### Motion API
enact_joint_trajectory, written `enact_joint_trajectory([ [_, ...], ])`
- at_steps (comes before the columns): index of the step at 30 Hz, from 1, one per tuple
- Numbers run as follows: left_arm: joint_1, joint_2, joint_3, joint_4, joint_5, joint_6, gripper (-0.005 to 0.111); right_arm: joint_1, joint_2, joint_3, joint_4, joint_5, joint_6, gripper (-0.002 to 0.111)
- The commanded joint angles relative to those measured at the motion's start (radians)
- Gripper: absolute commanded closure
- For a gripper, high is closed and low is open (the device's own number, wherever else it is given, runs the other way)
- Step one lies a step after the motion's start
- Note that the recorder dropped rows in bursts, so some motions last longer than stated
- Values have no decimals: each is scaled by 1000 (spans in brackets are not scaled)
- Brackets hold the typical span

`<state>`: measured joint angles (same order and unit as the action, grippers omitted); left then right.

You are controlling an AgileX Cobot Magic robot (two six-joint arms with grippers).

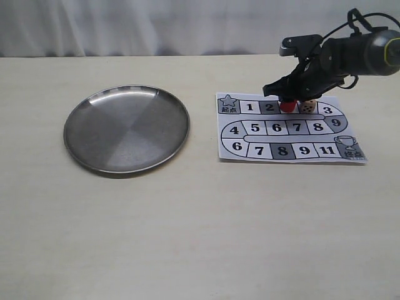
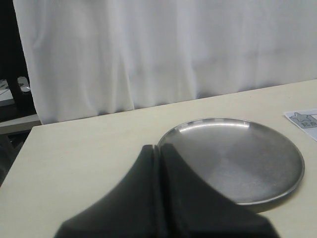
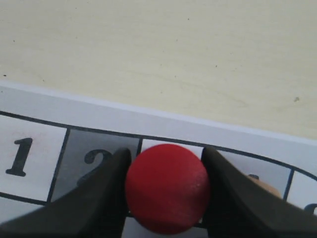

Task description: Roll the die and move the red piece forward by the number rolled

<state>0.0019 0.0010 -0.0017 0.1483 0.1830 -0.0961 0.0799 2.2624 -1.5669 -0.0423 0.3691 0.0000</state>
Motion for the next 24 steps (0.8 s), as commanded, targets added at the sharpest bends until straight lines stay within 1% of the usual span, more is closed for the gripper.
enact_joint_trajectory([
  [1, -2, -1, 2, -4, -9, -2, 107, -8, 26, 10, -5, 45, 0, 91],
  [2, -2, -1, 2, -4, -9, -2, 107, -8, 26, 10, -15, 48, 0, 84],
  [4, -2, -1, 2, -4, -9, -2, 107, -8, 26, 10, -18, 48, 0, 58],
  [6, -2, -1, 2, -4, -9, -2, 107, -8, 10, 10, -3, 44, 0, 38],
  [7, -2, -1, 2, -4, -9, -2, 107, -8, -8, 10, 23, 37, 0, 33],
  [8, -2, -1, 2, -4, -9, -2, 107, -8, -27, 10, 28, 35, 0, 31],
  [10, -2, -1, 2, -4, -9, -2, 107, -8, -78, 10, 28, 35, 0, 31],
  [12, -2, -1, 2, -4, -9, -2, 107, -8, -172, 10, 28, 46, -9, 34],
  [14, -2, -1, 2, -4, -9, -2, 107, -8, -283, 10, 28, 75, -28, 50],
  [15, -2, -1, 2, -4, -9, -2, 107, -8, -367, 10, 28, 101, -49, 68],
  [17, -2, -1, 2, -4, -9, -2, 107, -8, -451, 10, 28, 120, -57, 90],
  [18, -2, -1, 2, -4, -9, -2, 107, -8, -525, 10, 28, 142, -71, 104],
  [21, -2, -1, 2, -4, -9, -2, 107, -8, -641, 34, 28, 162, -76, 104],
  [24, -2, -1, 2, -4, -9, -2, 107, -8, -763, 118, 28, 126, -76, 104],
])
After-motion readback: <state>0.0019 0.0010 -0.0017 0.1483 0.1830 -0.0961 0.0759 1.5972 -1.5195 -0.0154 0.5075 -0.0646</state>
